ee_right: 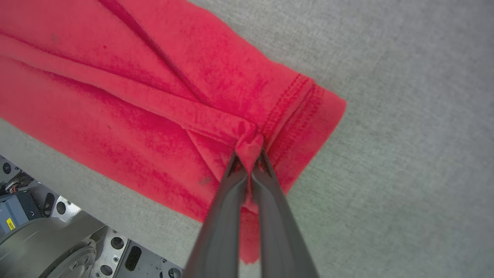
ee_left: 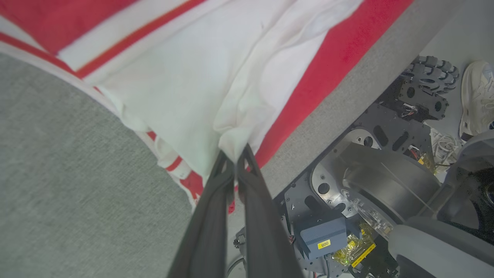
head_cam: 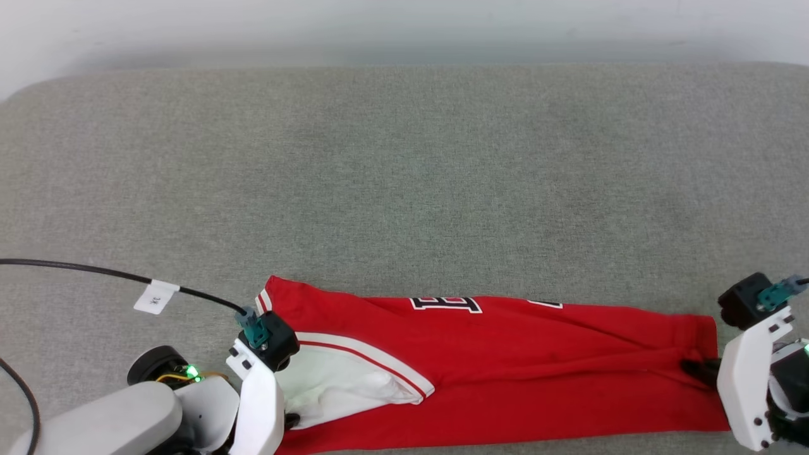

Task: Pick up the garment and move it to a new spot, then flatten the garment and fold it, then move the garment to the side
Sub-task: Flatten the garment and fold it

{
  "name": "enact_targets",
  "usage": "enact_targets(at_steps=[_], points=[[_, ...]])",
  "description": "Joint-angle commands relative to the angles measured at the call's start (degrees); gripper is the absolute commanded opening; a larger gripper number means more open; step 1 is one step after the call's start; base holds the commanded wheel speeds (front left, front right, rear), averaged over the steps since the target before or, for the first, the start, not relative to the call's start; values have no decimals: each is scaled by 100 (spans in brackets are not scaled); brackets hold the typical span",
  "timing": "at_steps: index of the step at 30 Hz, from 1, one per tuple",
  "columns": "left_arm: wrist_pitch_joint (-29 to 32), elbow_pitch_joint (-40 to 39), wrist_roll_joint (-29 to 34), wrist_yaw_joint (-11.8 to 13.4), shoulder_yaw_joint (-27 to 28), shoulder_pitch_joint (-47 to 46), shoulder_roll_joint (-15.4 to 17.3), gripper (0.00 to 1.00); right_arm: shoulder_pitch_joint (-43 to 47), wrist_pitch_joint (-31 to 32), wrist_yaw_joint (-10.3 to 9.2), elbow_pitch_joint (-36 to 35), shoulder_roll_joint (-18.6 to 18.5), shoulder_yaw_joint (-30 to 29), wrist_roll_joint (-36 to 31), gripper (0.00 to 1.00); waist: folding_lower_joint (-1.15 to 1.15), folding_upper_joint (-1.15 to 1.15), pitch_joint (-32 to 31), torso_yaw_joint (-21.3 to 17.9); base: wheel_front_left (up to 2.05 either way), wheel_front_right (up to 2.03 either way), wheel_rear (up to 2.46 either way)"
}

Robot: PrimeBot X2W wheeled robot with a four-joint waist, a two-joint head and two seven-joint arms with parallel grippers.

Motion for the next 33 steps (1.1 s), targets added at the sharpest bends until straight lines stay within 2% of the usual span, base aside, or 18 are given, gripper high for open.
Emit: enact_targets(at_steps=[1, 4, 5, 6, 7, 11, 14, 18, 24, 29, 33], points=[[-59, 86, 59, 9, -7, 91, -51, 0, 73, 41, -4, 70, 71, 2, -65, 0, 1, 0, 37, -22, 0, 0, 0], [-100, 358, 151, -51, -16, 169, -184, 0, 73, 40, -4, 302, 238, 105, -184, 0, 1, 0, 71, -30, 0, 0, 0], [-148, 422, 207, -49, -15, 157, -218, 98, 60, 4, -5, 365, 301, 113, -187, 22, 1, 0, 67, -27, 0, 0, 0], [-209, 483, 244, -47, -6, 146, -238, 100, 37, -64, -5, 395, 359, 94, -182, 83, 1, 0, 54, -27, 0, 0, 0], [-270, 510, 273, -58, 12, 143, -236, 100, -3, -163, -5, 409, 396, 35, -184, 100, 1, 0, 29, -28, 0, 0, 0], [-695, 466, 357, 14, 220, 95, -133, 100, -31, -575, -4, 230, 278, -204, -228, 100, 1, 0, -132, 8, 0, 0, 0], [-1178, 392, 490, 196, 438, 78, -30, 100, 66, -857, -4, 22, 184, -519, -196, 100, 1, 0, -242, 24, 0, 0, 0], [-2000, 370, 716, 574, 725, 218, -70, 100, 265, -1144, -4, -153, 183, -1125, -193, 100, 1, 0, -320, 42, 0, 0, 0], [-3468, 539, 991, 1312, 1210, 479, -369, 100, 702, -1322, -4, -50, 360, -2120, -281, 100, 1, 0, -333, 90, 0, 0, 0], [-4419, 789, 1176, 1795, 1508, 701, -586, 100, 1128, -1049, -4, 39, 588, -2709, -220, 100, 1, 0, -299, 127, 0, 0, 0], [-4817, 902, 1310, 2195, 1803, 898, -746, 100, 1434, -669, -4, 85, 861, -2941, -25, 100, 1, 0, -264, 153, 0, 0, 0]])
